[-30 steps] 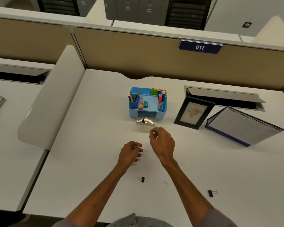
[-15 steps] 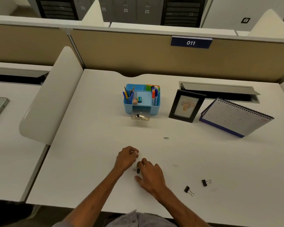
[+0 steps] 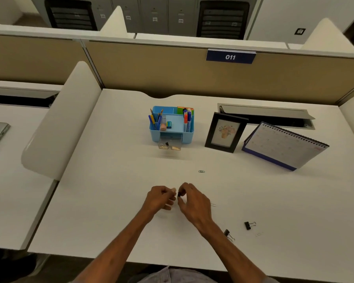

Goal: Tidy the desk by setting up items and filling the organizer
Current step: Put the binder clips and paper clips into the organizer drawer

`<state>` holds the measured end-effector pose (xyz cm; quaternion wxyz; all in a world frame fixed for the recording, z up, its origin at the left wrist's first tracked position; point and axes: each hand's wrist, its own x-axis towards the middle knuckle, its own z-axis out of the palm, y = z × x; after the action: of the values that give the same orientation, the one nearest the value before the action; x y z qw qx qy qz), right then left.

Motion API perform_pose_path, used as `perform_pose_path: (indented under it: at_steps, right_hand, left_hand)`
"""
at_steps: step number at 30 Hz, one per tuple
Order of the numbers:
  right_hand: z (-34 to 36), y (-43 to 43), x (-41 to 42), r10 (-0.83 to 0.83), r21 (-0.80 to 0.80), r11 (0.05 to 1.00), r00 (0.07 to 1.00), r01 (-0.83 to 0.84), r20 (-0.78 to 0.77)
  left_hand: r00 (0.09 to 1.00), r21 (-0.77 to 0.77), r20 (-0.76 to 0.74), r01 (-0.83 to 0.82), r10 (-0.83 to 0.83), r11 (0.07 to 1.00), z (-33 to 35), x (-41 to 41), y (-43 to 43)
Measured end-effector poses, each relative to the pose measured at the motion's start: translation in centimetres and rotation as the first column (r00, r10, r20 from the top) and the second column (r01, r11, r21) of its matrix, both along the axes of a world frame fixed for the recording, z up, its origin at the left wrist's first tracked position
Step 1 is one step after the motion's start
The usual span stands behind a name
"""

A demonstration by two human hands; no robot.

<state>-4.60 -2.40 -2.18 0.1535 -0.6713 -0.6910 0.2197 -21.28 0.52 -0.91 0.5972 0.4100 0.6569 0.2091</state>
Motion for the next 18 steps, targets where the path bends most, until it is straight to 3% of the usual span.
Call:
perform_pose_path:
  at_steps: [5,9,18]
  right_hand:
    - [1.3,2.7,-0.1,-0.147,-0.054,0.989,0.973,0.14,-0.175]
    - [2.1,5.4,-0.4,-0.317,-0.171,0.947,0.881,0.273,-0.351]
    - [3.9,13.0,-1.8,-0.44,-0.197,0.898,0.796,0.393,-0.416]
  left_hand:
    - [0.992,0.08,0.101,-0.08,0.072,0.994,0.9,0.9,1.5]
    - [0.98,0.119,0.166,-0.132,0.111,0.984,1.8,0.9,3.4]
    - [0.94,0.097,0.266,-0.245,0.212,0.965,2.9,0.4,8.4]
